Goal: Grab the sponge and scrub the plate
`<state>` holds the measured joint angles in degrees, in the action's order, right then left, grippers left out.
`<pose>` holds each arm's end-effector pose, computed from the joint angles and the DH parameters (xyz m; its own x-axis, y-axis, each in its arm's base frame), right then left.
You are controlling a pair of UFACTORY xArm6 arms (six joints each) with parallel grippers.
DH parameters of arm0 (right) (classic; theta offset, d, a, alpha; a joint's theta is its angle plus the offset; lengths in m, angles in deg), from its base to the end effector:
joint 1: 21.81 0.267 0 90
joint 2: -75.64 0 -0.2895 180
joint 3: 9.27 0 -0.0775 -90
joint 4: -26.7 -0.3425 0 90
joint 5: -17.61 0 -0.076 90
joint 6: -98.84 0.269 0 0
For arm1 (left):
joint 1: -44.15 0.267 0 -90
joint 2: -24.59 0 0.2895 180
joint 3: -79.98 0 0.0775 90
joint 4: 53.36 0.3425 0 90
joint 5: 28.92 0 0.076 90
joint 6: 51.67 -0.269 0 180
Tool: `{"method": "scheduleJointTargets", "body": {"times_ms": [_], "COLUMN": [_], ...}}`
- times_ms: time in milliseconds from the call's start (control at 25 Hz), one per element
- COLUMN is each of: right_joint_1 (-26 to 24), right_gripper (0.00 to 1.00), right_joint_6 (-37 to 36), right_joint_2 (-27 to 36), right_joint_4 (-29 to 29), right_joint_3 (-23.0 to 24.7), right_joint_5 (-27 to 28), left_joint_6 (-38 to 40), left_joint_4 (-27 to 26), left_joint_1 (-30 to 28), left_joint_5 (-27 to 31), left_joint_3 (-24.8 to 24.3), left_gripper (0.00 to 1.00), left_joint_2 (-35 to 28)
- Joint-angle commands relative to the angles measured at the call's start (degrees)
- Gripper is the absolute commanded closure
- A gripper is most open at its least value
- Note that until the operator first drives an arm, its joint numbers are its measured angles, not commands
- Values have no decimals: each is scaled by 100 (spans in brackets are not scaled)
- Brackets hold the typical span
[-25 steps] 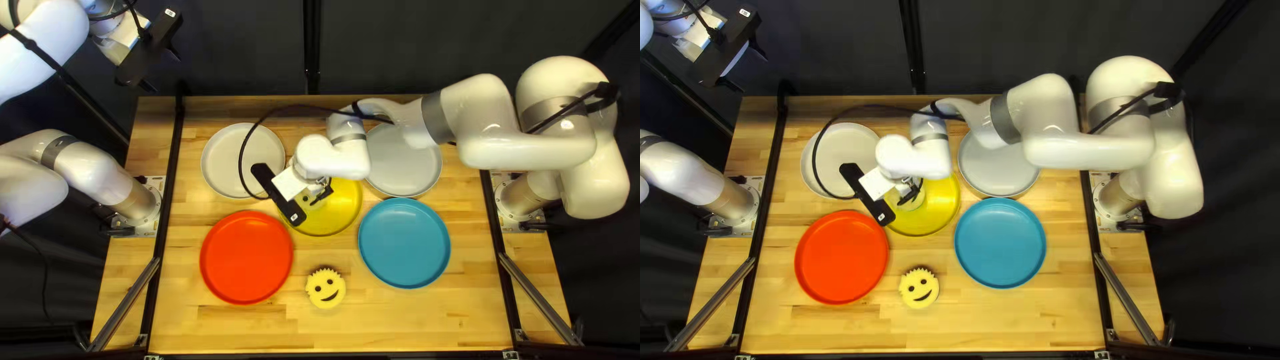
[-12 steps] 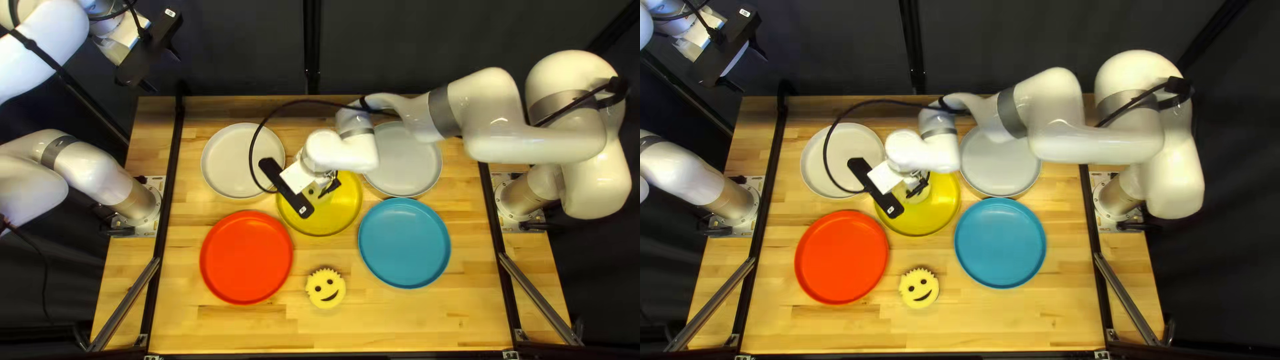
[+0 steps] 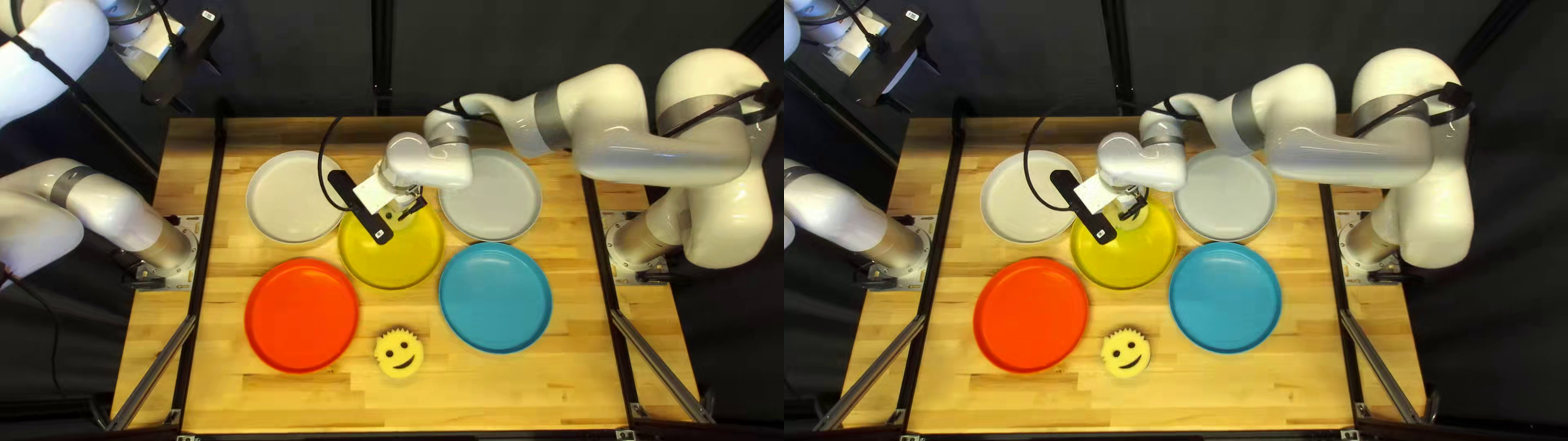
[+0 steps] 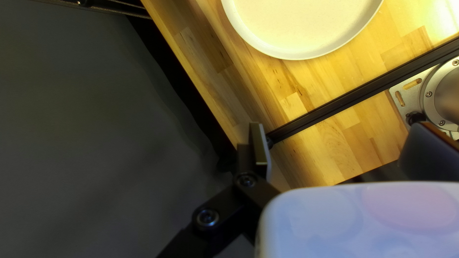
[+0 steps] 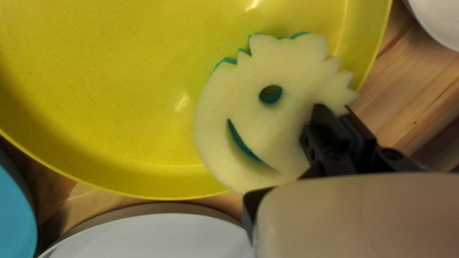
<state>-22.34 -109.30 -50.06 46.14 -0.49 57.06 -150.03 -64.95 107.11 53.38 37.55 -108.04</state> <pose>0.5757 -0.0427 0.0625 0.7459 0.6645 -0.0464 0.6535 -0.7164 0.2445 0.1633 0.2067 0.3079 0.8010 -0.5713 0.1792 -0.5486 -0.8201 -0.1625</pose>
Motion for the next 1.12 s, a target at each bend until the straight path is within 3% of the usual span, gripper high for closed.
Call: {"method": "scheduleJointTargets", "body": {"times_ms": [40,280,760,1120], "right_joint_1": [420,476,-468,-469], "right_gripper": [100,100,100,100], "right_joint_6": [297,247,-549,-420], "right_joint_2": [-146,-194,52,295], "right_joint_4": [233,365,191,392], "right_joint_3": [-206,-223,248,380], "right_joint_5": [142,150,-250,-87], "left_joint_6": [0,0,0,0], "left_joint_4": [0,0,0,0], "left_joint_1": [0,0,0,0], "left_joint_5": [0,0,0,0], "left_joint_3": [0,0,0,0], "left_gripper": [0,0,0,0], "left_joint_2": [0,0,0,0]}}
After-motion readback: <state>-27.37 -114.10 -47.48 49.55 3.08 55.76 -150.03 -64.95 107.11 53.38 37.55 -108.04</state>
